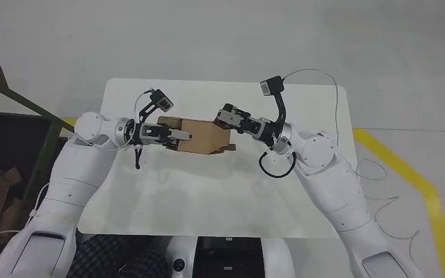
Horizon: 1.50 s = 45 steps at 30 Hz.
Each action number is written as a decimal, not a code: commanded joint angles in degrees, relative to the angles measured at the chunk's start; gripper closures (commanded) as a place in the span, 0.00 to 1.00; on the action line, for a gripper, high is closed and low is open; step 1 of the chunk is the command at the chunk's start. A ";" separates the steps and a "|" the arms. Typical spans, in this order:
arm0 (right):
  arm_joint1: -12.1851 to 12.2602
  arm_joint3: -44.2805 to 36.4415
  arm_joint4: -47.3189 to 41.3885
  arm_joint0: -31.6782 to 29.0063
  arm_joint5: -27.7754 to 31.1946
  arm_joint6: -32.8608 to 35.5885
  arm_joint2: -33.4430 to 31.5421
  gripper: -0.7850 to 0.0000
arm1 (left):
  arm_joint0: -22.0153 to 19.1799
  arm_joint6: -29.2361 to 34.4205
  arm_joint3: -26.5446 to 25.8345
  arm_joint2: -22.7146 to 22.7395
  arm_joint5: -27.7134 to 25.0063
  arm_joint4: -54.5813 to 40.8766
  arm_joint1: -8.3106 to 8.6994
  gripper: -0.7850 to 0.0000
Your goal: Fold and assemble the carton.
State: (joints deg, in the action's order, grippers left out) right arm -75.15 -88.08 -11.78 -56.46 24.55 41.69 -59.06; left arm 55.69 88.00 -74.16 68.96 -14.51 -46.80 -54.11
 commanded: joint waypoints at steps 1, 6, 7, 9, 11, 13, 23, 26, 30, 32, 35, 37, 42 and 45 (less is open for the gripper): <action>0.00 0.19 0.02 0.22 0.26 -0.26 -0.21 0.00 | -0.11 0.00 0.64 0.39 -0.82 -0.11 0.12 1.00; 0.16 -0.22 0.15 -0.27 0.79 -0.61 -1.04 0.00 | -0.64 0.00 2.00 0.82 -1.22 -0.87 0.12 1.00; 0.19 -0.30 0.13 -0.38 0.69 -0.55 -1.11 0.00 | -0.74 0.00 2.27 0.87 -1.44 -0.84 0.10 1.00; 0.22 -0.68 -0.05 -0.64 0.50 -0.34 -1.08 0.00 | -0.94 -0.14 2.82 0.93 -1.66 -1.11 0.01 1.00; 0.22 -1.12 -0.34 -0.83 0.38 -0.15 -0.94 0.00 | -1.14 -0.80 3.33 0.98 -1.99 -1.26 -0.11 1.00; 0.17 -1.60 -0.73 -0.94 0.32 -0.11 -0.65 0.00 | -1.35 -1.52 3.74 1.00 -2.42 -1.36 -0.24 1.00; 0.17 -2.78 -0.96 -1.71 0.45 -0.96 -0.72 0.00 | -2.00 -3.85 5.16 1.15 -3.71 -1.02 -0.74 1.00; 0.14 -3.47 -1.15 -1.95 0.54 -1.01 -0.46 0.00 | -1.93 -4.74 5.38 1.32 -4.04 -1.27 -0.88 1.00; -0.03 -3.53 -1.86 -2.02 0.83 -0.72 0.45 0.00 | -1.84 -3.90 5.07 1.04 -3.25 -1.54 -1.04 1.00; -0.15 -3.01 -2.10 -1.75 1.09 -0.67 0.94 0.00 | -1.82 -3.06 4.78 0.82 -2.95 -1.35 -1.10 1.00; -0.31 -2.23 -2.27 -1.26 1.35 -0.74 1.43 0.00 | -1.70 -2.10 4.42 0.78 -2.64 -1.24 -1.14 1.00; -0.38 -1.71 -2.44 -1.02 1.64 -0.86 1.53 0.00 | -1.56 -1.57 4.28 0.94 -2.17 -1.49 -1.14 1.00; -0.41 -1.02 -2.22 -0.49 2.42 -1.20 1.05 0.00 | -1.21 0.00 3.58 1.11 -0.33 -1.38 -1.03 1.00; -0.40 -0.93 -1.96 -0.18 2.79 -1.42 0.70 0.00 | -0.82 0.00 2.87 0.95 0.04 -0.81 -0.93 1.00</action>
State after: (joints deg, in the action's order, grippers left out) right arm -75.56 -89.05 -13.81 -56.73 27.25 40.34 -58.26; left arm 54.70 88.04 -71.05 69.97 -14.57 -47.68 -55.07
